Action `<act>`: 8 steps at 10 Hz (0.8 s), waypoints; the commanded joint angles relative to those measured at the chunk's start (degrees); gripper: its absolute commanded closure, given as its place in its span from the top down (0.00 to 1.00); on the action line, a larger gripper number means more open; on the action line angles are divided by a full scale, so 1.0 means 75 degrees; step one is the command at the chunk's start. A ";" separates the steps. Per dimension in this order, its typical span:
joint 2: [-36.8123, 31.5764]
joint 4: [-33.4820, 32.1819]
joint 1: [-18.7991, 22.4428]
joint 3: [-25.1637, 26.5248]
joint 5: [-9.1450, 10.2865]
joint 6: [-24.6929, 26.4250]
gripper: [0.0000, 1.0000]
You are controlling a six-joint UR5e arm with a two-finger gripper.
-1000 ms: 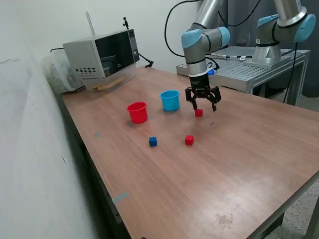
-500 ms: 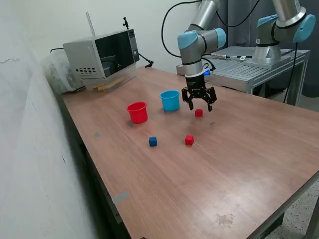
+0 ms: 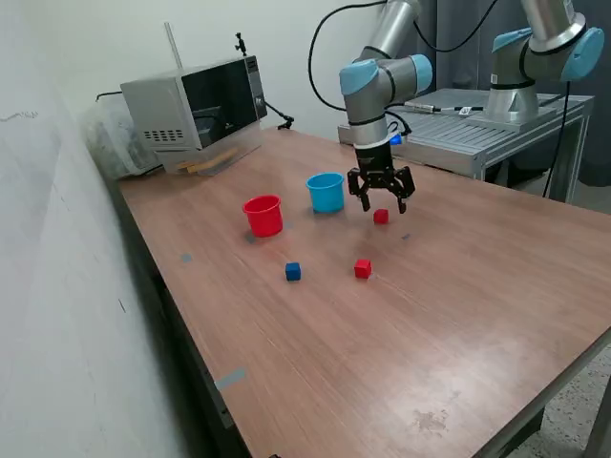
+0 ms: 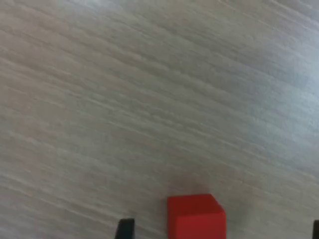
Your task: Place red objects in the red bin, and blue objects in the blue bin.
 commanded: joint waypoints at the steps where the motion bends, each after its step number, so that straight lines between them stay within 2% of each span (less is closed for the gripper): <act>1: 0.0001 -0.0126 -0.0003 0.0109 -0.0005 -0.0129 1.00; 2: 0.0036 -0.0151 -0.0003 0.0098 -0.0005 -0.0129 0.00; 6: 0.0036 -0.0280 -0.0003 0.0086 -0.0040 -0.0129 0.00; 7: 0.0036 -0.0280 -0.0003 0.0051 -0.0191 -0.0140 0.00; 8: 0.0036 -0.0280 -0.0003 -0.0007 -0.0599 -0.0141 0.00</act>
